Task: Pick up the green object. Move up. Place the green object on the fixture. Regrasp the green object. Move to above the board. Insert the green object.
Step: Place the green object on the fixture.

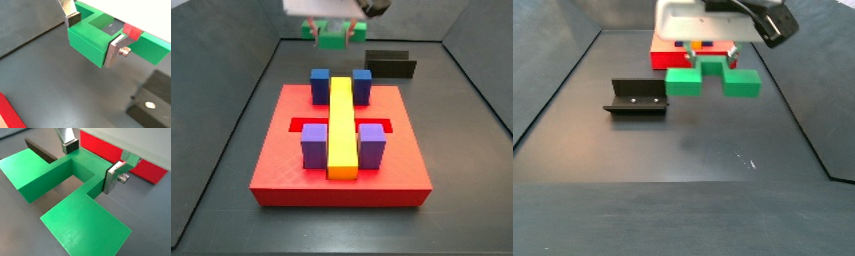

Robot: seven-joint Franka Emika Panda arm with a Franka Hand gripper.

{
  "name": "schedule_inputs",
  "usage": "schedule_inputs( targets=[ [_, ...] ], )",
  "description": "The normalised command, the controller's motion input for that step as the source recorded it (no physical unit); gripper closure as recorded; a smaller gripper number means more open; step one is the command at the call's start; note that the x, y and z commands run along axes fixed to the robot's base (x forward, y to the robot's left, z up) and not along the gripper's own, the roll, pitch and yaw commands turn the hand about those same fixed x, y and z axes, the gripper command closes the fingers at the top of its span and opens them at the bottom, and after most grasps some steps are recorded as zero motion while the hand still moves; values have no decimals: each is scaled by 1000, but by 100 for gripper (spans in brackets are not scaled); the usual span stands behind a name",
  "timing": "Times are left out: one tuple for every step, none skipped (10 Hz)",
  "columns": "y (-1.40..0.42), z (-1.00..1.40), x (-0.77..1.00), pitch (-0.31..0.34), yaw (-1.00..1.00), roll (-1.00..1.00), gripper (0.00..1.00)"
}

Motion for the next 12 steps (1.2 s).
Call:
schedule_inputs(
  targets=[
    [203, 891, 491, -6, -283, -774, 100],
    [231, 394, 454, -277, -206, -1000, 100],
    [240, 226, 451, -440, -171, -1000, 100],
    [269, 169, 449, -486, -117, -1000, 100],
    [220, 91, 371, -500, 0, -1000, 100],
    [126, 86, 280, -423, 0, -1000, 100],
    [49, 86, 251, -340, 11, -1000, 100],
    [0, 114, 186, -194, 63, -1000, 100],
    [-57, 143, 200, -29, 249, -1000, 100],
    [-303, 197, 217, 0, 429, -740, 100],
    [-266, 97, 223, 186, 623, -371, 100],
    [-186, 0, 49, 289, 783, -151, 100]
  ],
)
